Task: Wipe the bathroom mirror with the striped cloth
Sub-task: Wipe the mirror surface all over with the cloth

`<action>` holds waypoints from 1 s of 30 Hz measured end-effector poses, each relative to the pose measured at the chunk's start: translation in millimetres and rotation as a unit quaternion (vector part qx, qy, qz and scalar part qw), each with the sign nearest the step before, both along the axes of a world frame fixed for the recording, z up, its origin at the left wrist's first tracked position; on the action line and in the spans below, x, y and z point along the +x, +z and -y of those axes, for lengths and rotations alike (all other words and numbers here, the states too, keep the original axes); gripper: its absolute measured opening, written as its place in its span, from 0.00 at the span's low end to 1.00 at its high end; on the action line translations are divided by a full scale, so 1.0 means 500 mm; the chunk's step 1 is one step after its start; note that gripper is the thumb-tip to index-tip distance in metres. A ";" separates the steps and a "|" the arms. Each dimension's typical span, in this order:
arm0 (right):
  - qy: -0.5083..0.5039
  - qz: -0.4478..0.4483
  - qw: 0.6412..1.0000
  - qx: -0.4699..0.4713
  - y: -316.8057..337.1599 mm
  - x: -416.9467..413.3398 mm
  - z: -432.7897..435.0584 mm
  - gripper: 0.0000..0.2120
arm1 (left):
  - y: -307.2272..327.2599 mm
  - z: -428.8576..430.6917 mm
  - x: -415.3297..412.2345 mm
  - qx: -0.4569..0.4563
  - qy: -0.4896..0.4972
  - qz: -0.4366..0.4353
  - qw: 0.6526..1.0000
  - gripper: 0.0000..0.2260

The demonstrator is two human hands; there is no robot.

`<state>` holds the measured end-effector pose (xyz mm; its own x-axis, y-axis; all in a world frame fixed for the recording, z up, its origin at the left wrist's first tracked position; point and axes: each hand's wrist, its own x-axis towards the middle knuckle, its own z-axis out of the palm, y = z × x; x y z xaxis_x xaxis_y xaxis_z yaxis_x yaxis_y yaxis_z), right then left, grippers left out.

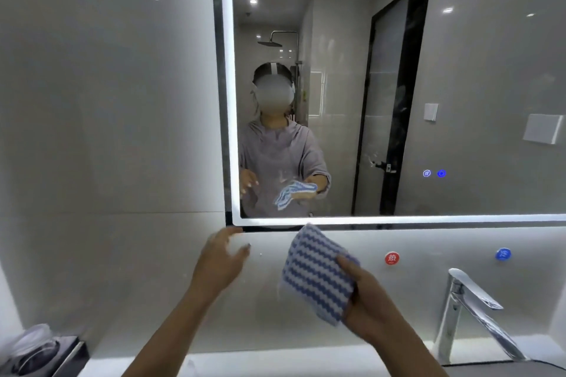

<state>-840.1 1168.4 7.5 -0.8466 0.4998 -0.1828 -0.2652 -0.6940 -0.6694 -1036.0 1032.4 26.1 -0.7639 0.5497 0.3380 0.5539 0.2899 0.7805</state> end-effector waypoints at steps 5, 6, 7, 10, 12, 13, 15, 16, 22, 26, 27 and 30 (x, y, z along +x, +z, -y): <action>-0.142 -0.037 0.986 0.076 0.092 -0.048 -0.035 0.16 | 0.070 -0.034 -0.086 0.040 0.057 -0.263 0.962 0.28; -0.163 -0.037 0.982 0.087 0.110 -0.057 -0.040 0.15 | 0.079 -0.043 -0.105 0.033 0.052 -0.309 0.949 0.31; -0.184 -0.037 0.977 0.101 0.126 -0.066 -0.046 0.13 | 0.088 -0.052 -0.124 0.015 0.044 -0.353 0.935 0.33; -0.259 -0.039 0.949 0.175 0.171 -0.093 -0.059 0.11 | 0.102 -0.080 -0.168 -0.065 0.022 -0.420 0.905 0.37; -0.324 -0.022 0.910 0.259 0.199 -0.113 -0.067 0.12 | 0.106 -0.098 -0.186 -0.085 0.017 -0.424 0.901 0.38; -0.354 -0.014 0.884 0.306 0.214 -0.124 -0.071 0.13 | 0.106 -0.108 -0.192 -0.084 0.014 -0.427 0.900 0.38; -0.398 -0.030 0.829 0.392 0.243 -0.148 -0.081 0.12 | 0.105 -0.127 -0.202 -0.078 0.008 -0.434 0.898 0.36; -0.408 -0.043 0.803 0.432 0.255 -0.161 -0.085 0.10 | 0.104 -0.137 -0.208 -0.077 0.007 -0.437 0.896 0.35; -0.349 -0.043 0.695 0.627 0.273 -0.267 -0.140 0.24 | 0.078 -0.179 -0.233 -0.063 0.017 -0.456 0.888 0.32; -0.361 0.141 0.414 0.824 0.229 -0.335 -0.205 0.31 | 0.065 -0.194 -0.264 -0.054 0.025 -0.474 0.878 0.30; -0.368 0.157 0.349 0.847 0.218 -0.342 -0.216 0.31 | 0.063 -0.198 -0.272 -0.047 0.027 -0.480 0.875 0.30; -0.359 0.166 0.276 0.876 0.195 -0.354 -0.236 0.32 | 0.054 -0.211 -0.288 -0.017 0.032 -0.495 0.868 0.29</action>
<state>-1017.2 1286.4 104.9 -0.4965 0.0847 0.8639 0.3644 0.9236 0.1189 -1179.9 1138.0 53.1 -0.1385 0.5401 0.8301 0.9303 0.3583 -0.0779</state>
